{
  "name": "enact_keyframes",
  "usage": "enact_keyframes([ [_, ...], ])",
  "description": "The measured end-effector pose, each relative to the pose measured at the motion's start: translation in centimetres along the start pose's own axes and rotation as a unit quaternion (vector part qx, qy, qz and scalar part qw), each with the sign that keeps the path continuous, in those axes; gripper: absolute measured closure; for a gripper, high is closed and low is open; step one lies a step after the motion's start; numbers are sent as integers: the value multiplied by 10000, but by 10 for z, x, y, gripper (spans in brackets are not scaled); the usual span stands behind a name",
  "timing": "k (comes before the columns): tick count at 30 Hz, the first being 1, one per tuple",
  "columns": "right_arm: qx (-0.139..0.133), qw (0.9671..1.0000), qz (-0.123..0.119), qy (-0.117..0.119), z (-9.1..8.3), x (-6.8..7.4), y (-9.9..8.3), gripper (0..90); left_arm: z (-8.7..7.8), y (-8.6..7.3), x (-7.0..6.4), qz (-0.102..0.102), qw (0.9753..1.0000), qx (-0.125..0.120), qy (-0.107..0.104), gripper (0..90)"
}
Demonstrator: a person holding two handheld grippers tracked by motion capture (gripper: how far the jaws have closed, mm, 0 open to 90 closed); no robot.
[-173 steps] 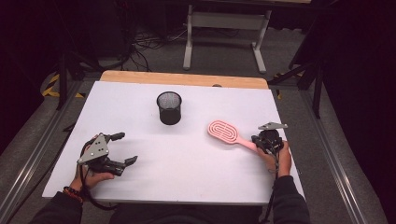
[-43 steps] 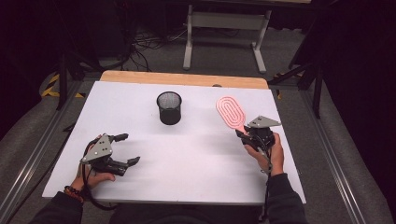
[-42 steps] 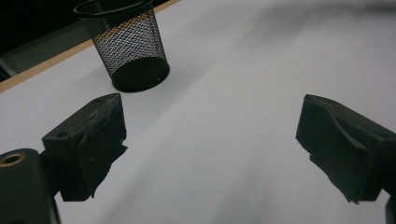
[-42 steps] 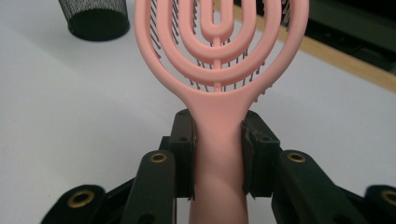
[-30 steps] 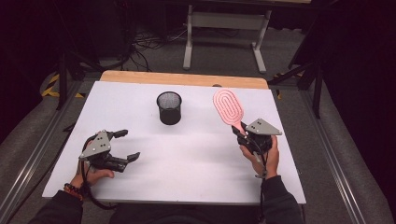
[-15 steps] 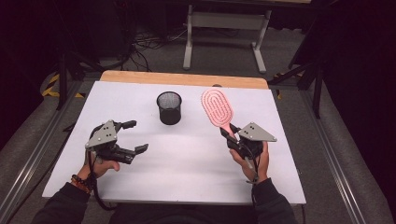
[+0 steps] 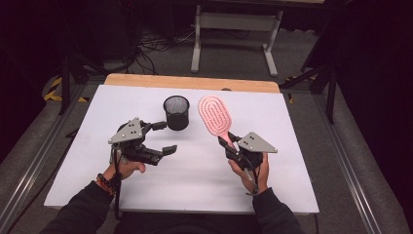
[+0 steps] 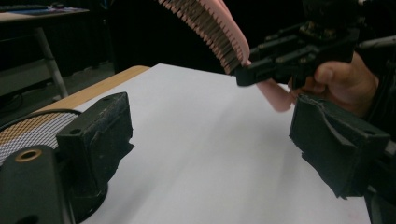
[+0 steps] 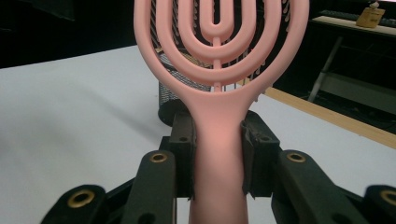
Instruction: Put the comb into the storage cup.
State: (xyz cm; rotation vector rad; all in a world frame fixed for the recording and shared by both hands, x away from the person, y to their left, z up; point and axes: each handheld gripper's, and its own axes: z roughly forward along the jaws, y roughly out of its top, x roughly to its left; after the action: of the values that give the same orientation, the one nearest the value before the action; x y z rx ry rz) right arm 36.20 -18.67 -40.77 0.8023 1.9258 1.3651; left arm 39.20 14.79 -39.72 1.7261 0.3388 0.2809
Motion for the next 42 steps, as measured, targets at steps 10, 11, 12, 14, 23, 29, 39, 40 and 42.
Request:
enact_keyframes([
  [10, -173, 9998, -67, 86, 9, 18, -4, 691, 22, 5, 0, -384, 9990, -78, -203, 124],
  [11, -170, 9998, -107, 92, 10, 20, -4, 691, 24, 5, 0, -406, 9989, -97, -221, 124],
  [12, -180, 9997, -123, 104, 11, 22, -4, 691, 26, 6, -1, -442, 9987, -115, -228, 123],
  [14, -187, 9996, -175, 135, 14, 27, -5, 691, 31, 7, -1, -535, 9981, -131, -259, 121],
  [23, -218, 9992, -259, 232, 21, 41, -9, 691, 50, 6, -1, -815, 9959, -105, -388, 124],
  [29, -196, 9990, -310, 252, 25, 46, -12, 692, 52, 8, -6, -760, 9961, -337, -309, 257],
  [39, -100, 9983, -579, 44, 29, 48, -15, 697, 50, 4, -1, -984, 9927, -634, -278, 554],
  [40, -89, 9981, -617, 7, 30, 49, -16, 701, 49, 4, -1, -979, 9923, -676, -351, 580],
  [42, -81, 9974, -712, -52, 30, 51, -16, 704, 48, 5, -3, -913, 9924, -712, -413, 605],
])
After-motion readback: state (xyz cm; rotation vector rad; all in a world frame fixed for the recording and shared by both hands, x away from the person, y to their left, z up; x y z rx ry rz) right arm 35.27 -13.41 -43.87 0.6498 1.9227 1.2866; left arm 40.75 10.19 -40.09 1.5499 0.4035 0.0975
